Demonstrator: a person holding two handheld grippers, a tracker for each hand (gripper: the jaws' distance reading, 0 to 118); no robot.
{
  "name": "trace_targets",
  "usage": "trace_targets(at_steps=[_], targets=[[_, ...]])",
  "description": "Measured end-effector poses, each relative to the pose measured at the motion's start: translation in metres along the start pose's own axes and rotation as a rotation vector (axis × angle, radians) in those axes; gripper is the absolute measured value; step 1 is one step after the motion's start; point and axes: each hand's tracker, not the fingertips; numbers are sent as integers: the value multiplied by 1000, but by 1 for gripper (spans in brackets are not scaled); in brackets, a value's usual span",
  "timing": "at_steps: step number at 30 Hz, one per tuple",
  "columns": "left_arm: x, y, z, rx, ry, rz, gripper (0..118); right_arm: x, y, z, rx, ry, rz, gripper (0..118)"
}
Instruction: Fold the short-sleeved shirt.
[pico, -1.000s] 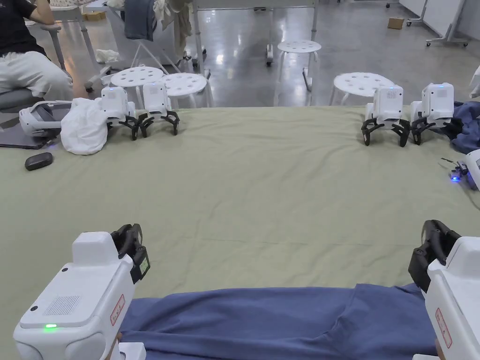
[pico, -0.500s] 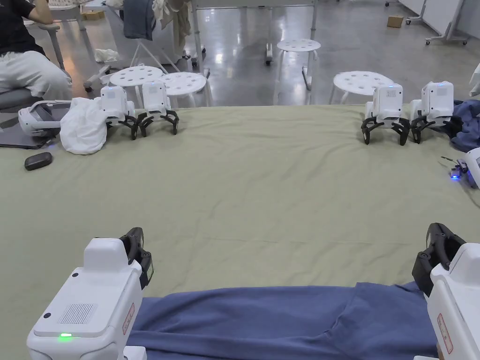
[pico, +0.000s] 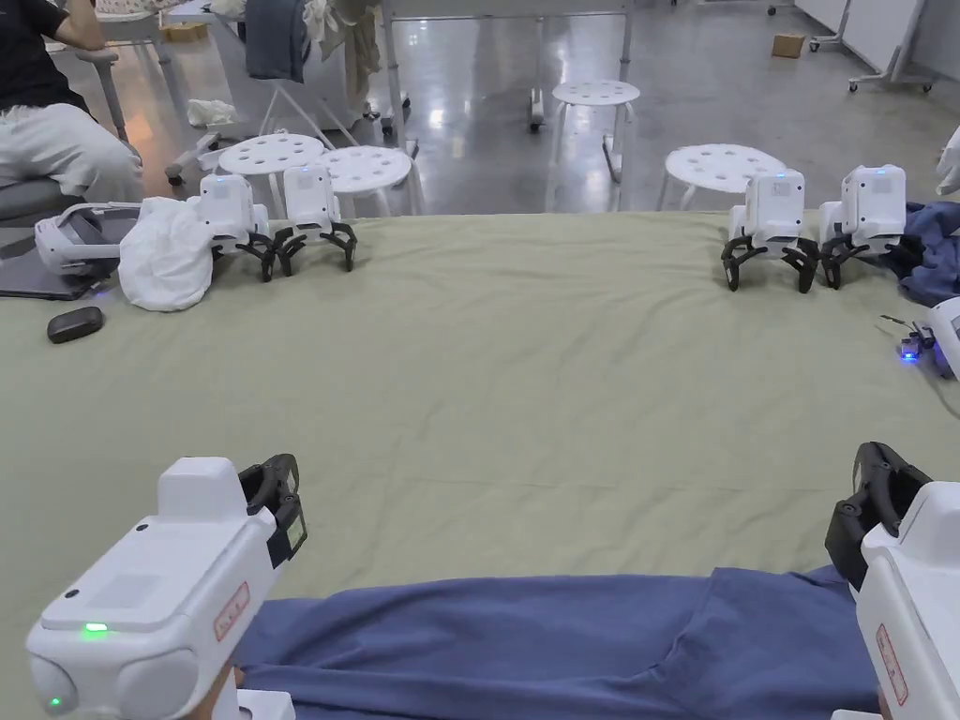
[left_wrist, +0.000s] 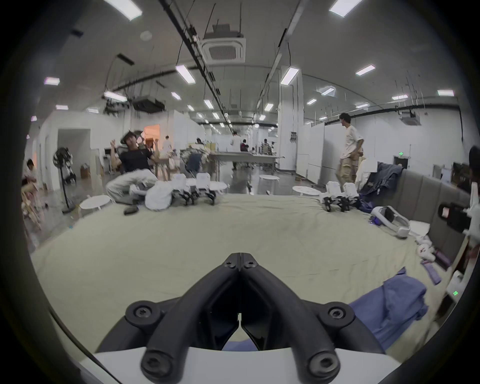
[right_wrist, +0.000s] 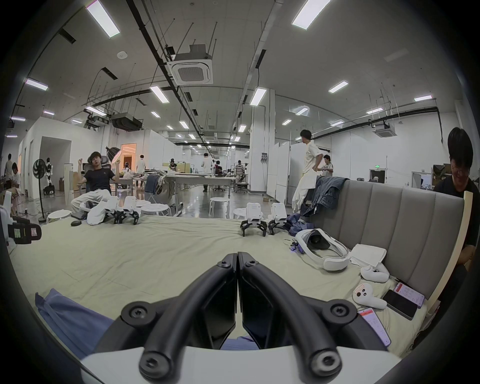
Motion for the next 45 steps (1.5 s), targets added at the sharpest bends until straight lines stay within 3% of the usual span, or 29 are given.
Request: trace_targets(at_steps=[8, 14, 23, 25, 26, 27, 28, 29, 30, 35, 42, 44, 45], targets=[[-76, 19, -14, -229, -128, 265, 0, -4, 5, -3, -4, 0, 13, 4], [-122, 1, -28, -418, -200, 292, 0, -12, 3, -9, -15, 3, 20, 4], [-159, -53, -42, -551, -289, 455, 3, -24, -6, -16, -53, 18, 37, 4], [-159, -58, -43, -568, -280, 462, 24, -26, -8, -17, -61, 25, 38, 4], [-158, -61, -44, -583, -276, 449, 46, -27, -9, -17, -64, 28, 40, 4], [-158, -64, -45, -599, -265, 431, 75, -27, -10, -17, -67, 30, 43, 4], [-157, -65, -45, -619, -251, 411, 91, -27, -10, -18, -68, 32, 45, 4], [-157, -66, -47, -628, -249, 411, 100, -29, -9, -18, -70, 35, 47, 4], [-157, -68, -46, -626, -252, 416, 102, -30, -10, -18, -72, 36, 50, 4], [-162, -73, -51, -685, -289, 483, 102, -31, -13, -20, -80, 39, 54, 4], [-155, -82, -58, -757, -301, 432, 99, -32, -18, -20, -92, 41, 59, 4], [-156, -82, -59, -756, -318, 432, 88, -30, -19, -19, -93, 42, 58, 4], [-155, -81, -58, -751, -328, 438, 88, -31, -18, -20, -96, 42, 58, 4]])
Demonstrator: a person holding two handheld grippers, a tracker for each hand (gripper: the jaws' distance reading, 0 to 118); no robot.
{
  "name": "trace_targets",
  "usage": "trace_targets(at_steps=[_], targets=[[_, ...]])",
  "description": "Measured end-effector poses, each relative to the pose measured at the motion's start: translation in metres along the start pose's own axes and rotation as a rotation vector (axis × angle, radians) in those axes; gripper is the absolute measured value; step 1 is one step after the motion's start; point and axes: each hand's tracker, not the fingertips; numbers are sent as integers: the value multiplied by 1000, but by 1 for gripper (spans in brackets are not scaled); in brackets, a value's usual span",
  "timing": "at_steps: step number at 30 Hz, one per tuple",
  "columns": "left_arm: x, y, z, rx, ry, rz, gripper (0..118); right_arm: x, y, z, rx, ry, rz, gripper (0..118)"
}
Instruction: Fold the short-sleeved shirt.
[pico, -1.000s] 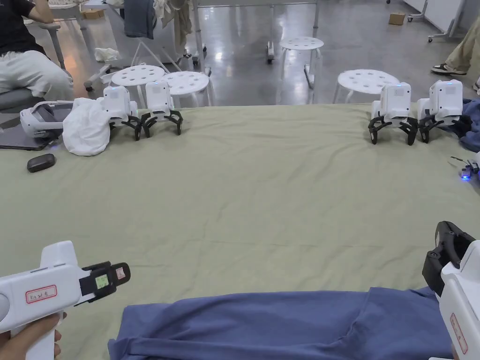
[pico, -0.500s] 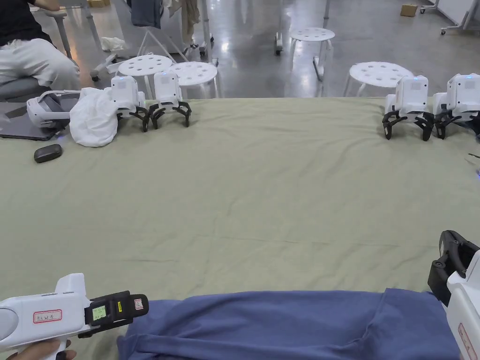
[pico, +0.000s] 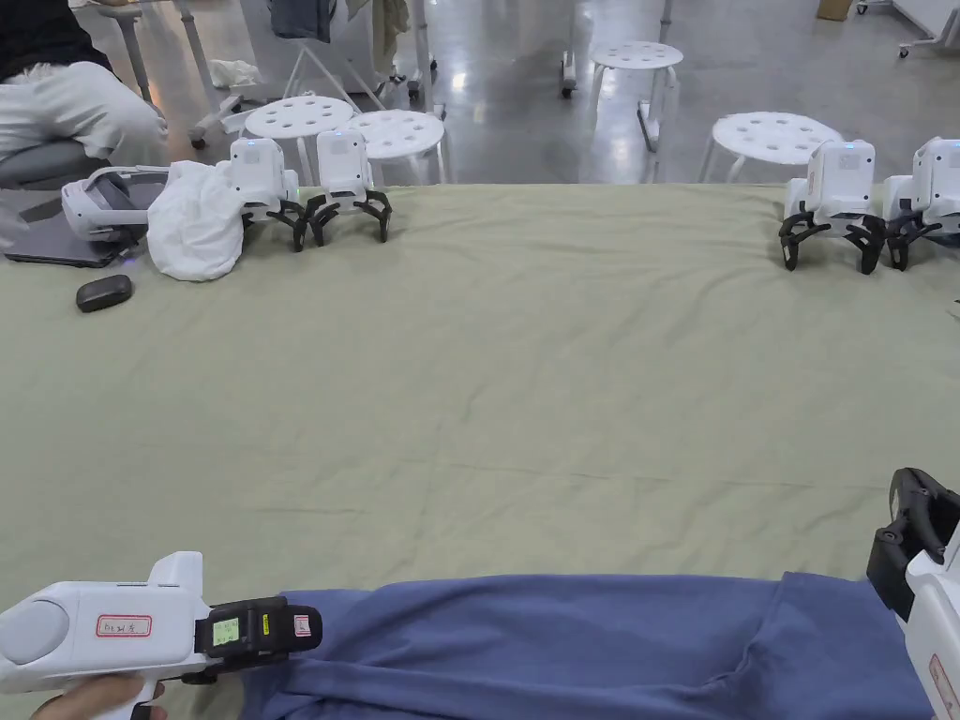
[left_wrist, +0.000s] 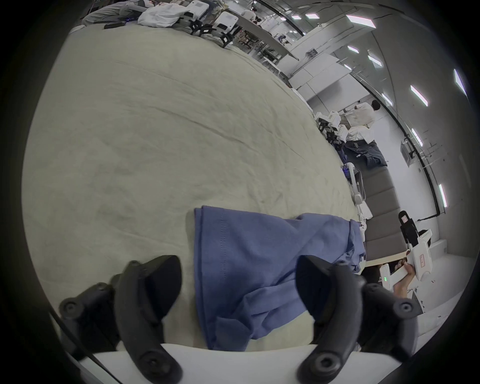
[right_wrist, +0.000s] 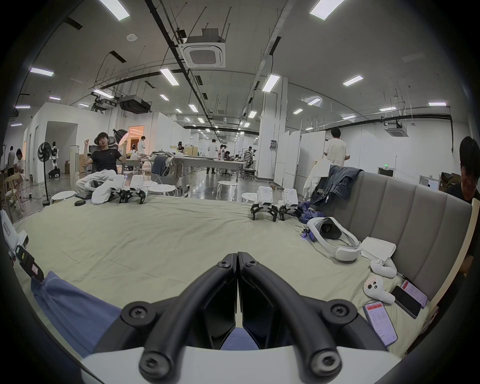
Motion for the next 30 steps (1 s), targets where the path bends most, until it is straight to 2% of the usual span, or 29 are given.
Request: trace_targets(at_steps=[2, 3, 5, 7, 8, 9, 10, 15, 21, 30], targets=[[3, 0, -2, -12, -23, 3, 78, 1, 0, 0, -1, 0, -3, 4], [4, 0, -5, -18, -27, 4, 68, 1, 0, 0, -2, 0, -4, 4], [7, -2, -10, -31, -24, -6, 67, 1, 0, -1, -2, 0, -5, 4], [0, 0, -15, -36, -18, -15, 58, 2, 0, 0, 1, 1, -5, 4], [0, 1, -16, -39, -21, -13, 46, 2, 0, 0, 1, 2, -5, 4], [0, 2, -18, -47, -21, -8, 27, 2, 0, 0, 0, 2, -5, 4], [-1, 3, -19, -53, -20, -4, 16, 3, 0, 0, 0, 2, -5, 4], [15, 4, -22, -65, 53, -42, 7, 5, -1, 0, -4, 3, -9, 4], [25, 6, -22, -63, 163, -138, 4, 5, -3, 0, -5, 5, -12, 4], [49, 17, 22, -16, 159, -135, 3, 10, 1, 2, 6, 2, -10, 4]])
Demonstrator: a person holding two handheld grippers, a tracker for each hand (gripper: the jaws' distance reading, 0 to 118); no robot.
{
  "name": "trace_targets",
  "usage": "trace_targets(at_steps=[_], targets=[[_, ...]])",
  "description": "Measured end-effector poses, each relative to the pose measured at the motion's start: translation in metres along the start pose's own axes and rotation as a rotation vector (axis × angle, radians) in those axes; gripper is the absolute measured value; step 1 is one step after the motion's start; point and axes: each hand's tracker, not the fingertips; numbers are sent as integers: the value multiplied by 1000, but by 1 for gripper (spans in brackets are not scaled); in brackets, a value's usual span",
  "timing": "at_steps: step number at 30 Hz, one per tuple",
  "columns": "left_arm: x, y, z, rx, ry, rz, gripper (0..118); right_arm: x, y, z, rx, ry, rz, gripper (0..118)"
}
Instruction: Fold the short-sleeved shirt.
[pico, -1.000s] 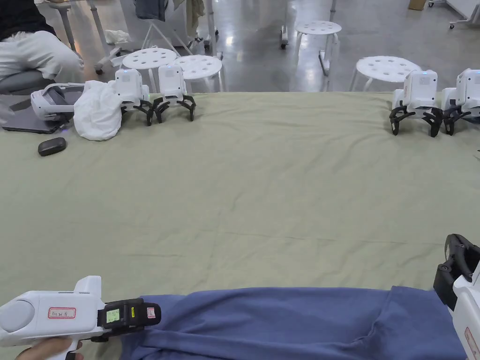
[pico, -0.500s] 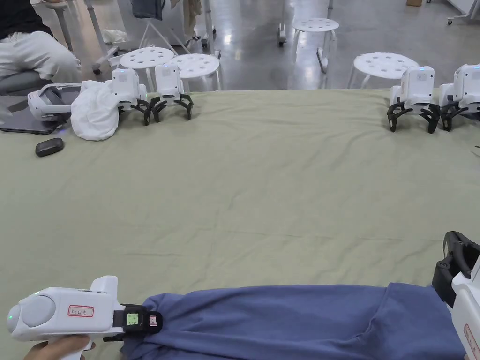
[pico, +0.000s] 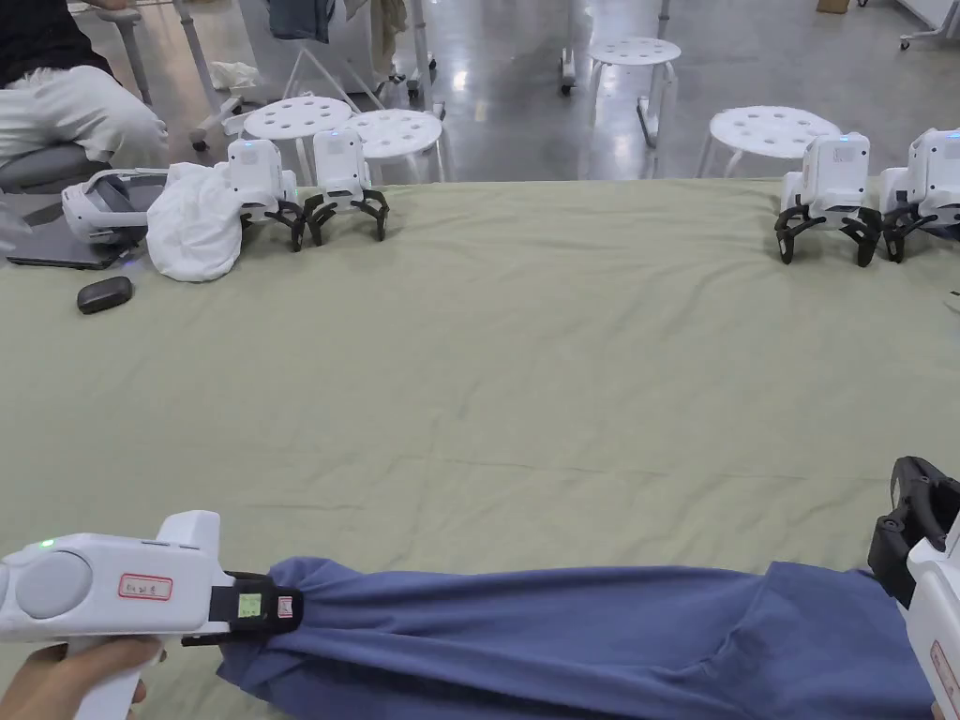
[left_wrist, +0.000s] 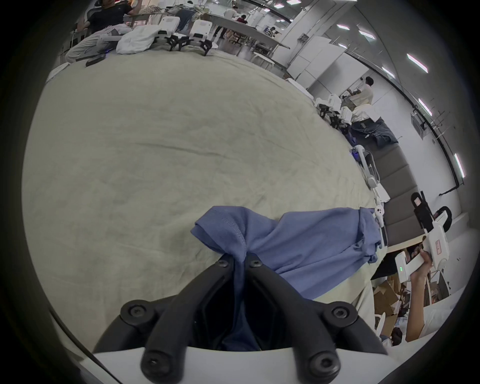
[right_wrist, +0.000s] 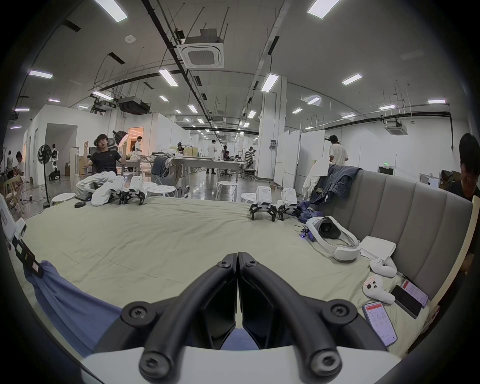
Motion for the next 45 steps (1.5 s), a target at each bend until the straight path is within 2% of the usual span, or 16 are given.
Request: trace_targets(at_steps=[8, 19, 22, 26, 39, 45], targets=[[-3, 10, 41, 30, 65, -15, 2, 4, 2, 1, 12, -11, -8, 4], [-31, 7, 82, 42, 187, 42, 2, 7, 1, 2, 9, -10, -12, 4], [-21, 7, 77, 22, 222, 72, 2, 8, 0, 3, 10, -8, -12, 4], [15, 11, 63, -7, 281, 10, 2, 11, 1, 7, 15, -4, -15, 4], [130, 15, 10, -72, 111, -144, 2, 27, 4, 17, 38, -9, -32, 4], [159, 9, -37, -114, 58, -176, 3, 33, 1, 19, 38, -13, -32, 4]])
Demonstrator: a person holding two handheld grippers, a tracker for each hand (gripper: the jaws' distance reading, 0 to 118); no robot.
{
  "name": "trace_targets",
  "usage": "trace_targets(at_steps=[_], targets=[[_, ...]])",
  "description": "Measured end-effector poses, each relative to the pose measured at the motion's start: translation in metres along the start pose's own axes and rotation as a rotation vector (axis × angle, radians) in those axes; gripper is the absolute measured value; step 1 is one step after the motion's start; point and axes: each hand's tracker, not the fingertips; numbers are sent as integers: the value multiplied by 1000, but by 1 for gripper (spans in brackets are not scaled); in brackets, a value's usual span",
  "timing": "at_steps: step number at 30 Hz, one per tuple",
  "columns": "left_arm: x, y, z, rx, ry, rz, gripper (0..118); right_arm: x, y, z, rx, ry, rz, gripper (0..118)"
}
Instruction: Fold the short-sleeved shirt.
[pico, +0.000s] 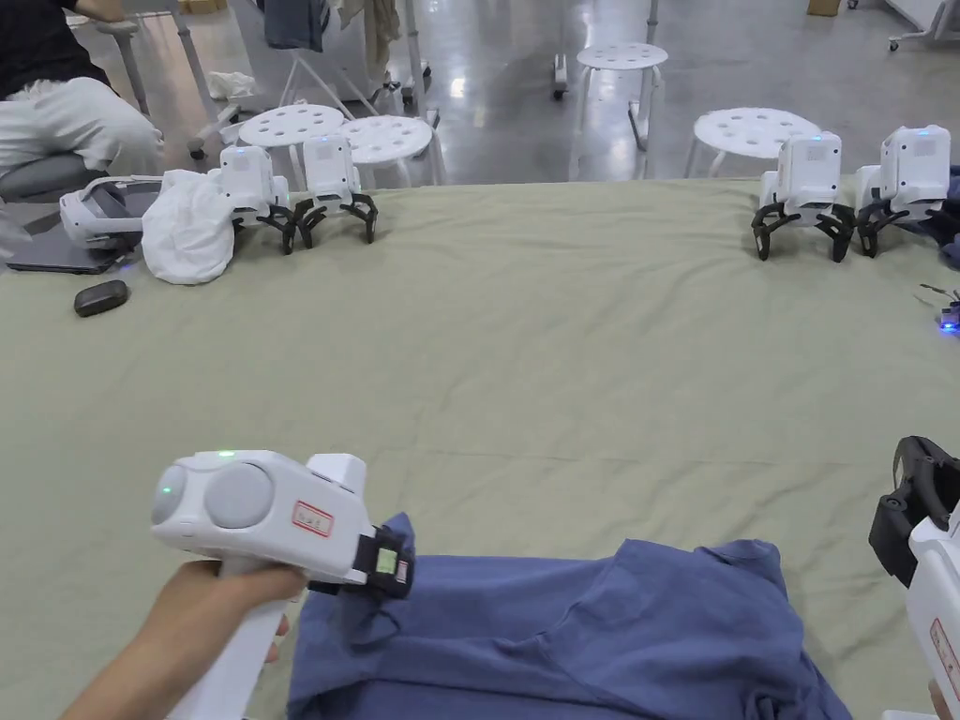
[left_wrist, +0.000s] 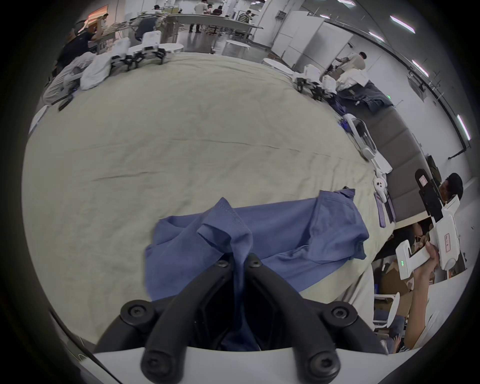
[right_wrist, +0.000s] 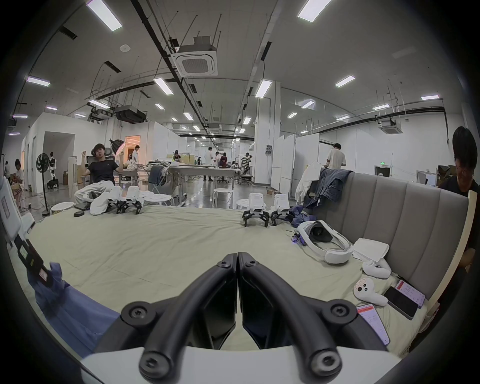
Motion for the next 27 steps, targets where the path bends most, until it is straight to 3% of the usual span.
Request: trace_targets(at_steps=[10, 21, 23, 24, 25, 27], targets=[[33, -14, -74, -63, 6, -14, 3, 3, -3, 0, -10, -2, 4, 4], [41, -25, -94, -38, -6, 48, 6, 0, -6, -1, -20, 6, 7, 4], [41, -26, -93, -28, -12, 45, 15, -1, -7, -2, -24, 9, 11, 4], [44, -27, -92, -25, -23, 46, 28, -1, -7, -2, -25, 10, 12, 4], [46, -27, -91, -20, -51, 40, 42, -2, -7, -2, -27, 11, 11, 4], [52, -26, -89, -8, -106, 26, 84, -2, -8, -2, -29, 13, 9, 4]])
